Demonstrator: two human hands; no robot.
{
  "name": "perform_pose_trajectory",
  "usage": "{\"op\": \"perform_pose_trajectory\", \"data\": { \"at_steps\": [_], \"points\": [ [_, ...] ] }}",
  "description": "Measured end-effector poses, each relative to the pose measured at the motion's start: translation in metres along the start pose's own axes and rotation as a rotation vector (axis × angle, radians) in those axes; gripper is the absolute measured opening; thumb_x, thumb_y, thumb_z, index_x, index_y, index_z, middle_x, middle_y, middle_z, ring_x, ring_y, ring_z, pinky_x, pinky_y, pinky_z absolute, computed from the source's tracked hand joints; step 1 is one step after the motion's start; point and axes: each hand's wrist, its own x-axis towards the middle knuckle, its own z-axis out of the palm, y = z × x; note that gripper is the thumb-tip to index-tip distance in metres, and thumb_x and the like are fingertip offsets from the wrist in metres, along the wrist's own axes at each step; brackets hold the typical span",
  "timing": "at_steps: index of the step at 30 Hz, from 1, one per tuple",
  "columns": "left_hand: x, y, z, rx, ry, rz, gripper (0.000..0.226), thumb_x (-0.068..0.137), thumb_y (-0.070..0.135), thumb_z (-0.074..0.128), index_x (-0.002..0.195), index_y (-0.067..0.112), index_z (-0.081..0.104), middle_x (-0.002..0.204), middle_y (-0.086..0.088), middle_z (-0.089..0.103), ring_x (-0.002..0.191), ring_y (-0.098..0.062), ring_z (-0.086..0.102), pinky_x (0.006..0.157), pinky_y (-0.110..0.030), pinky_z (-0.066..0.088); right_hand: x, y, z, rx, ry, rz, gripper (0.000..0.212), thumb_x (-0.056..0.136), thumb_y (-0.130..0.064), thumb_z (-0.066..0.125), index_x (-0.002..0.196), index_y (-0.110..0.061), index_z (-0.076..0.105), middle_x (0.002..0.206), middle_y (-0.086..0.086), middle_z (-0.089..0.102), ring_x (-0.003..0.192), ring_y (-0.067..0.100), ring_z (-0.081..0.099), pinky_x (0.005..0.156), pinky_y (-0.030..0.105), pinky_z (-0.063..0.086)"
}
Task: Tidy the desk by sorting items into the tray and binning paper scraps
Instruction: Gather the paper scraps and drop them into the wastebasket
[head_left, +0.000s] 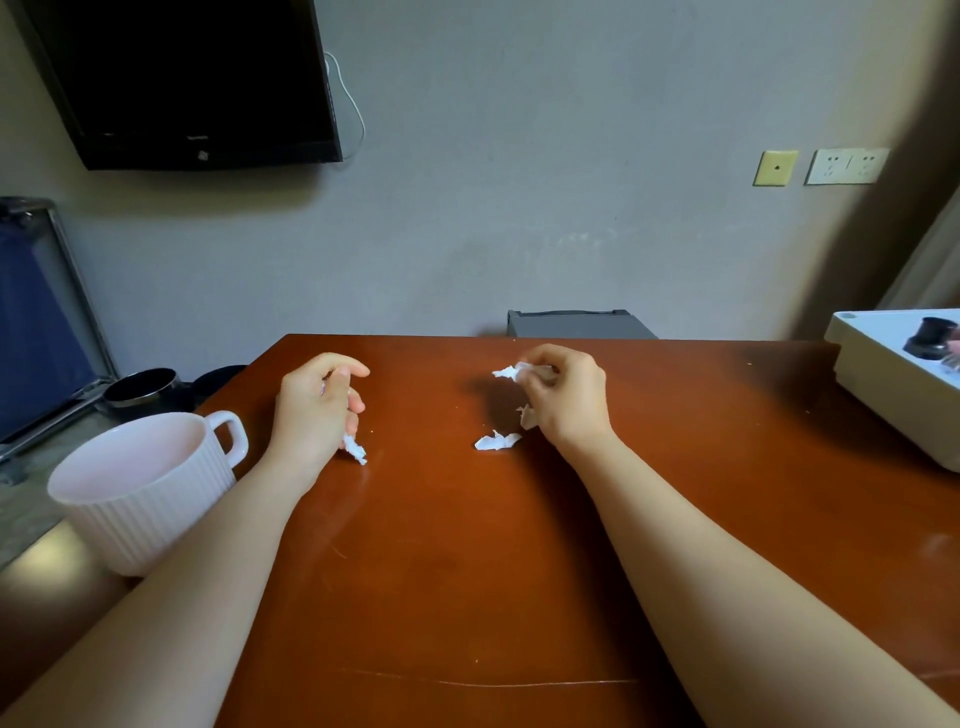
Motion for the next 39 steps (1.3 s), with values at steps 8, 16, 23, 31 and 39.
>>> {"op": "perform_pose_trajectory", "data": {
  "at_steps": [8, 16, 23, 31, 39],
  "points": [
    [-0.006, 0.009, 0.008, -0.117, -0.037, -0.040, 0.028, 0.098, 0.008, 0.031, 0.092, 0.008, 0.058, 0.056, -0.006, 0.040, 0.037, -0.008, 0.034, 0.036, -0.018, 0.031, -0.027, -0.023, -0.018, -0.095, -0.180, -0.159, 0.014, 0.086, -0.006, 0.058, 0.079, -0.017, 0.065, 0.075, -0.006, 0.060, 0.056, -0.005, 0.054, 0.051, 0.003, 0.039],
    [-0.020, 0.019, 0.012, 0.013, -0.112, 0.028, 0.030, 0.100, 0.014, 0.032, 0.092, 0.013, 0.061, 0.061, 0.004, 0.043, 0.054, -0.008, 0.040, 0.050, -0.020, 0.034, -0.041, -0.018, -0.010, -0.332, -0.404, -0.228, 0.017, 0.084, -0.005, 0.052, 0.071, -0.003, 0.064, 0.086, 0.006, 0.061, 0.075, 0.021, 0.054, 0.064, 0.025, 0.047],
    [-0.018, 0.021, 0.018, -0.008, -0.152, -0.017, 0.027, 0.099, 0.016, 0.037, 0.086, 0.012, 0.060, 0.059, -0.002, 0.044, 0.048, -0.011, 0.048, 0.041, -0.018, 0.037, -0.032, -0.014, -0.004, -0.578, -0.432, -0.227, 0.024, 0.085, 0.003, 0.052, 0.064, -0.007, 0.054, 0.064, 0.008, 0.048, 0.060, 0.029, 0.044, 0.043, 0.024, 0.030],
    [-0.021, 0.025, 0.022, 0.089, -0.129, -0.011, 0.026, 0.099, 0.017, 0.040, 0.093, 0.014, 0.065, 0.066, -0.006, 0.061, 0.041, -0.013, 0.049, 0.035, -0.015, 0.035, -0.031, -0.008, -0.026, -0.342, -0.122, -0.171, 0.021, 0.086, 0.002, 0.048, 0.080, -0.010, 0.063, 0.083, -0.001, 0.061, 0.075, 0.020, 0.058, 0.058, 0.024, 0.043],
    [-0.024, 0.034, 0.027, 0.022, -0.158, 0.001, 0.032, 0.099, 0.019, 0.037, 0.085, 0.007, 0.064, 0.051, -0.003, 0.044, 0.035, -0.009, 0.039, 0.033, -0.011, 0.028, -0.026, -0.004, -0.026, -0.261, -0.118, -0.025, 0.029, 0.087, -0.005, 0.053, 0.114, -0.008, 0.065, 0.099, 0.001, 0.060, 0.091, 0.016, 0.055, 0.075, 0.019, 0.040]
  ]
}}
